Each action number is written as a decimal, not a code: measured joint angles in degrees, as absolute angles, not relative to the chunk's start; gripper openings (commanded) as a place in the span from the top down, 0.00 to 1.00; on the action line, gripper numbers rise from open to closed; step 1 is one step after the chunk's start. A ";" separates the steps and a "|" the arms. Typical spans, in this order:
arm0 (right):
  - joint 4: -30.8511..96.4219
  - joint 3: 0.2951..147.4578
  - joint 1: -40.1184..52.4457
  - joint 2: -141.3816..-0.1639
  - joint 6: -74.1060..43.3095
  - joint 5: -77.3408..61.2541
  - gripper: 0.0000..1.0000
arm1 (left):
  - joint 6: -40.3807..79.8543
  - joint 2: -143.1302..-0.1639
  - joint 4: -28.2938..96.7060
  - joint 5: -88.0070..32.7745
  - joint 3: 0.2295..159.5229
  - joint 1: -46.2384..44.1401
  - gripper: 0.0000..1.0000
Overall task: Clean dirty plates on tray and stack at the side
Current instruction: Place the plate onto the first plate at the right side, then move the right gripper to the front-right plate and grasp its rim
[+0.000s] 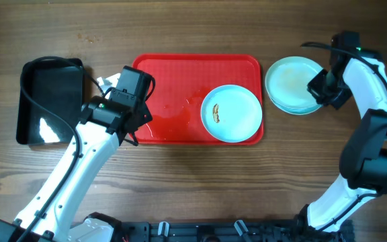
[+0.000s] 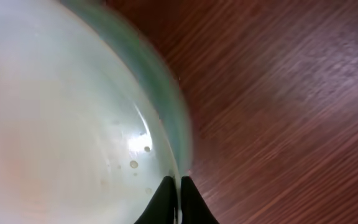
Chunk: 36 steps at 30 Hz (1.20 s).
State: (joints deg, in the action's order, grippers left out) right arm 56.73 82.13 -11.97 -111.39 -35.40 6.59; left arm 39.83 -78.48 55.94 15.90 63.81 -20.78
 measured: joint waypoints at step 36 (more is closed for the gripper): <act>57.60 81.89 11.18 -111.39 -7.27 -19.00 0.00 | 43.46 -78.48 52.49 10.13 63.81 -21.39 0.96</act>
